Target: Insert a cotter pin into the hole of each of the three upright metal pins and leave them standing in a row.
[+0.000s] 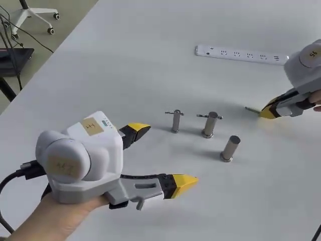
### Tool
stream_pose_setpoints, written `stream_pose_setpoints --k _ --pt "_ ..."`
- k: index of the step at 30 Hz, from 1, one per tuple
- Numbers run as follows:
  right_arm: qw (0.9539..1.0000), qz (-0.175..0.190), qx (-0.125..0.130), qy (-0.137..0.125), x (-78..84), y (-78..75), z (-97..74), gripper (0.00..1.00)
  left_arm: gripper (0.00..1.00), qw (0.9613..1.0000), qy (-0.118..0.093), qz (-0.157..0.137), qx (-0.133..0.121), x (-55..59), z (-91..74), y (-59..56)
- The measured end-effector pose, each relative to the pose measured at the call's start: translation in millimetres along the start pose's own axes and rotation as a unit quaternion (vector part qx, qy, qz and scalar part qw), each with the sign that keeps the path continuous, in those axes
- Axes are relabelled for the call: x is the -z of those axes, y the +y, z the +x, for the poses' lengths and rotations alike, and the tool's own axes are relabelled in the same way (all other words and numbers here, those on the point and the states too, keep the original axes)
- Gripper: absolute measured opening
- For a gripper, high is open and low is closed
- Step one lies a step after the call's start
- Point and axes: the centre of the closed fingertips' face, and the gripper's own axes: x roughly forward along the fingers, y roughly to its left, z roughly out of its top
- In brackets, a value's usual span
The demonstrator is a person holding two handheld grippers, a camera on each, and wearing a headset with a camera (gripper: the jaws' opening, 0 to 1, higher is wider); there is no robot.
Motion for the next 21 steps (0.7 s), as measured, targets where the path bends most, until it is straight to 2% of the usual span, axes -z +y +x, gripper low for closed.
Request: stream_pose_setpoints --k 4,5,10,16,19,21 --pt "0.9994 -0.031 0.002 0.019 -0.3 1.6 -0.3 0.0 0.75 1.0 0.003 0.0 0.002 0.7 0.3 -1.0" --pt "0.9985 -0.048 0.003 0.026 1.1 -1.0 0.2 0.0 0.75 1.0 0.003 0.0 0.004 0.5 0.6 -1.6" --pt "0.9951 -0.087 0.008 0.047 -1.5 -0.8 -0.2 0.0 0.73 1.0 0.005 0.002 0.006 0.9 1.0 -2.8" --pt "0.9933 -0.102 0.016 0.051 0.0 -3.0 -0.4 0.0 0.66 0.9999 0.005 -0.005 0.015 1.4 0.8 -6.7" --pt "0.9921 -0.113 0.023 0.048 -2.7 1.4 -4.6 0.0 0.64 0.9997 0.01 -0.003 0.021 2.8 0.8 -9.8" --pt "0.9885 -0.137 0.036 0.052 -3.9 2.3 -9.8 0.0 0.62 0.9995 0.016 -0.001 0.027 4.2 0.4 -13.6"
